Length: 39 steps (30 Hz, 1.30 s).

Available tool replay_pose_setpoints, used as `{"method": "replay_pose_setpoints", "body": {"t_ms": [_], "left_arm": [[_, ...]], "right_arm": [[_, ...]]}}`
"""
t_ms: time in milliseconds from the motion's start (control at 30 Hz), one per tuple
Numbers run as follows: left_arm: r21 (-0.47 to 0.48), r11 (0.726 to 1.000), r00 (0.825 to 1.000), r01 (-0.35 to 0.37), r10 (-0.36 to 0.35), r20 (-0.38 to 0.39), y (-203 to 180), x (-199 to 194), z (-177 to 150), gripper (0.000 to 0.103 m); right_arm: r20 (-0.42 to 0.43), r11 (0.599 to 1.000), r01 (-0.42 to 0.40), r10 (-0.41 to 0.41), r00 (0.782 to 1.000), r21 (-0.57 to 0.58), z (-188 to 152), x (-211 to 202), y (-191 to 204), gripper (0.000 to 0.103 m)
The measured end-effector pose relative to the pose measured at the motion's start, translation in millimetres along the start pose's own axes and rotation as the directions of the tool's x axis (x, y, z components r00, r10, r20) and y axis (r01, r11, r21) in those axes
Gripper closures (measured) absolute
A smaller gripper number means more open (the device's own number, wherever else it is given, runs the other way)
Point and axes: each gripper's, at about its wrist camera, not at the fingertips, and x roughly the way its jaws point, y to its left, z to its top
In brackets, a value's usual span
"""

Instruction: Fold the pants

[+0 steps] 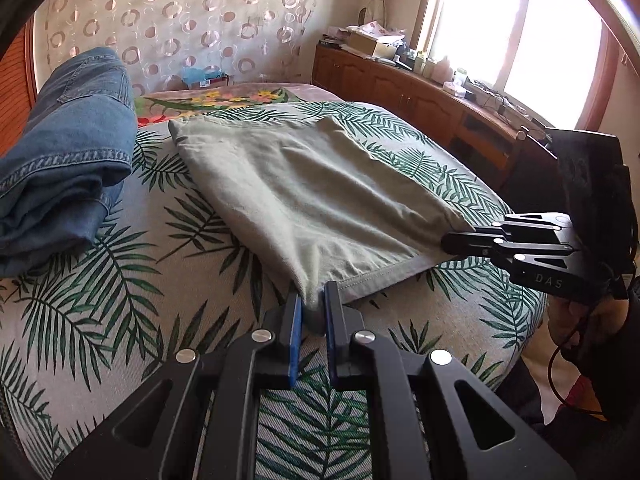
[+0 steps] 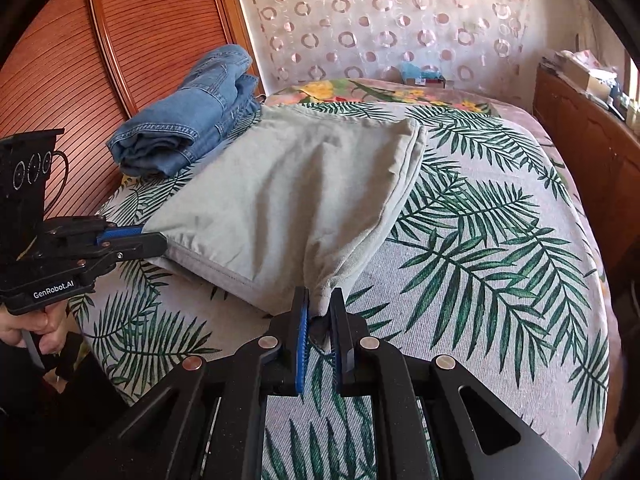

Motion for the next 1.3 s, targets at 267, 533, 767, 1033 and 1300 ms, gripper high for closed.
{"method": "replay_pose_setpoints", "body": {"t_ms": [267,533,767,1033,1300], "left_arm": [[0.0,1.0,1.0,0.016,-0.016,0.003,-8,-16,-12,0.092],[0.017,1.0,1.0,0.018,-0.018,0.007,-14,-24,-20,0.092],[0.025,0.999,1.0,0.025,-0.025,0.003,-17,-30,-28,0.092],[0.023,0.999,0.999,0.033,-0.032,-0.036,-17,-18,-33,0.092],[0.013,0.999,0.998,0.033,-0.033,-0.056,-13,-12,-36,0.092]], "right_arm": [[0.012,1.0,-0.014,0.014,1.0,-0.01,-17,-19,2,0.094],[0.011,1.0,-0.011,0.011,1.0,-0.012,-31,-35,7,0.094],[0.007,1.0,-0.011,0.011,1.0,-0.022,-43,-46,13,0.094],[-0.015,0.999,-0.035,0.036,0.999,0.039,-50,-39,3,0.09],[-0.034,0.998,-0.008,0.01,0.999,0.059,-51,-35,1,0.073]]}}
